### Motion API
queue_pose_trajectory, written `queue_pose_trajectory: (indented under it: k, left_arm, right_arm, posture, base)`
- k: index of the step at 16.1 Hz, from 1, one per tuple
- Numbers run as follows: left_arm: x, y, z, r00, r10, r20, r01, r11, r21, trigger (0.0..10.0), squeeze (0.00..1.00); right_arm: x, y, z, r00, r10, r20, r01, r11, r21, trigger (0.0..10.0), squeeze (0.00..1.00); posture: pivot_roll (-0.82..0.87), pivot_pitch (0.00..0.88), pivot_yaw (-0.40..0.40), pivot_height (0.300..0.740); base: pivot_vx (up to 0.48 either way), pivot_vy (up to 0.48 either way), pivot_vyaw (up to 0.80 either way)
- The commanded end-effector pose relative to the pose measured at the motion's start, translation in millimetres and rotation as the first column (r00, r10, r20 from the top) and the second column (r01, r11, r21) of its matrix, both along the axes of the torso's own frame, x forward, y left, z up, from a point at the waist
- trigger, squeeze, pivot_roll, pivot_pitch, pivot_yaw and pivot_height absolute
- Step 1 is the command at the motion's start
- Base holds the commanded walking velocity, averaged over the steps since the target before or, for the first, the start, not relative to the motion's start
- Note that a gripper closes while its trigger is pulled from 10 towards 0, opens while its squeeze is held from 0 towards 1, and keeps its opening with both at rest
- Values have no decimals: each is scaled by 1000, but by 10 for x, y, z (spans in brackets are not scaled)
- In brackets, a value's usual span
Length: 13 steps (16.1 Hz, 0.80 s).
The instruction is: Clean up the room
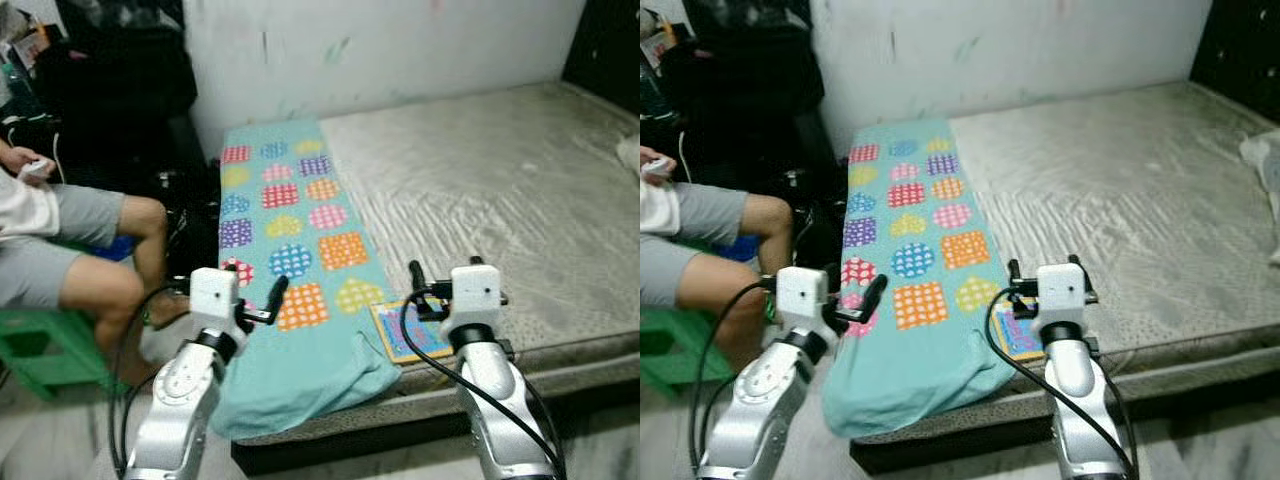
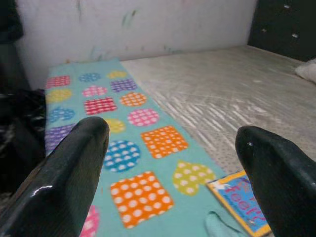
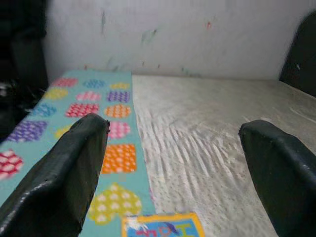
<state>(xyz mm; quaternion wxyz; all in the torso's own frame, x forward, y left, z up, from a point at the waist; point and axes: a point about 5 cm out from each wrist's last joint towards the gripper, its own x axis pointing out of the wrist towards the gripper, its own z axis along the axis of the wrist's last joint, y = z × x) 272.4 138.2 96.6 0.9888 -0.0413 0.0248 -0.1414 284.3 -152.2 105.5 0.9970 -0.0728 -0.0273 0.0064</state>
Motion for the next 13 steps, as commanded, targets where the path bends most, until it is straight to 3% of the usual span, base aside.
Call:
queue_pose_trajectory:
  k: [1,8,11,13]
  left_arm:
    - [-2,105,-21,999,45,-2,-45,999,18,10000,0]
    - [-33,201,-1,989,145,24,-146,989,5,10000,0]
    - [-76,265,-4,975,222,33,-222,975,-8,10000,0]
    - [-94,253,-14,965,262,30,-261,965,-36,10000,0]
  right_arm:
    - [75,121,82,998,54,34,-55,998,15,10000,0]
    - [290,313,149,985,162,52,-163,986,15,10000,0]
    - [337,446,149,962,270,33,-269,963,-32,10000,0]
    - [401,440,161,957,289,22,-288,957,-48,10000,0]
  posture:
    - [-133,0,55,740]
    - [-71,0,-6,740]
    - [-52,0,-89,740]
    - [-51,0,-118,740]
  base:
    - [0,0,0]
    - [0,0,0]
    - [0,0,0]
    - [0,0,0]
